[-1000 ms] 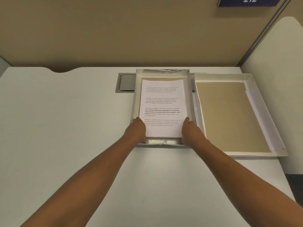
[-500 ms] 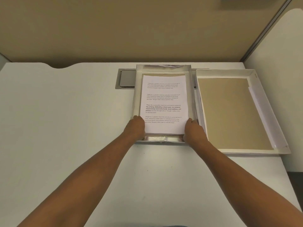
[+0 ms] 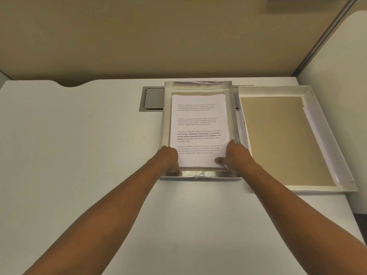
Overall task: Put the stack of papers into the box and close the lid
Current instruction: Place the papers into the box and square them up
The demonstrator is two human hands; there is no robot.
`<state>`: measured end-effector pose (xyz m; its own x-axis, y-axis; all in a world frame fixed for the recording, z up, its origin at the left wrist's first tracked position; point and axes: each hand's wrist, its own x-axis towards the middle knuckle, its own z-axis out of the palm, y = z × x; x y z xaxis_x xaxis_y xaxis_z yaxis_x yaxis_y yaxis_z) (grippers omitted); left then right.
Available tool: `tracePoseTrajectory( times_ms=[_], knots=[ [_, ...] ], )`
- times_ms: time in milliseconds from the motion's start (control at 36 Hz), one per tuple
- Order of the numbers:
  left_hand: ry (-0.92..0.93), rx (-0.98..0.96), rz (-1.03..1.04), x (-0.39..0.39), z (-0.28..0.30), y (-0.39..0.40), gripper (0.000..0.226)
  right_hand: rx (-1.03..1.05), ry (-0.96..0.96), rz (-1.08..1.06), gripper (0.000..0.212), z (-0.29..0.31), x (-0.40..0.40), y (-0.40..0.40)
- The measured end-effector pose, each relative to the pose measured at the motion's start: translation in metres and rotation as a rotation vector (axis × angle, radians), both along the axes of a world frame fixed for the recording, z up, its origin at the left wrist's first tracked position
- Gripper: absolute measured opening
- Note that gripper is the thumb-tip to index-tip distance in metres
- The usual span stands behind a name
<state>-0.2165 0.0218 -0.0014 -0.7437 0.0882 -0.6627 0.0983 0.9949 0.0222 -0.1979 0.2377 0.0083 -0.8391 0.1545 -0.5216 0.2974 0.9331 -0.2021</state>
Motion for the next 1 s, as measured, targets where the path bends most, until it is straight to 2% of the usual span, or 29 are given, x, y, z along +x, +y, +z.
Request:
tracePoseTrajectory(
  times_ms=[111,194,278,444,556,806,917,1000],
  knots=[
    [-0.025,0.02,0.055,-0.016,0.007,0.001,0.078,0.014,0.102,-0.005,0.072,-0.001,-0.017,0.004],
    [0.084,0.172,0.187,-0.04,0.01,0.0,0.085,0.017,0.152,0.007,0.074,0.003,-0.041,0.006],
    [0.19,0.265,0.288,-0.068,0.012,0.002,0.091,-0.008,0.197,0.005,0.066,0.008,-0.073,0.012],
    [0.288,0.316,0.319,-0.124,0.01,0.008,0.066,-0.046,0.229,0.045,0.044,0.014,-0.133,0.016],
    [0.318,0.275,0.32,-0.151,0.004,0.011,0.061,-0.022,0.27,0.045,0.038,0.008,-0.161,0.018],
    [0.299,0.191,0.254,-0.192,-0.009,0.01,0.071,-0.029,0.213,0.036,0.035,-0.011,-0.197,0.013],
    [0.304,0.147,0.19,-0.199,-0.017,0.006,0.074,-0.004,0.263,0.052,0.031,-0.023,-0.203,0.018],
    [0.308,0.121,0.16,-0.203,-0.02,0.005,0.074,0.032,0.275,0.055,0.035,-0.027,-0.208,0.021]
  ],
)
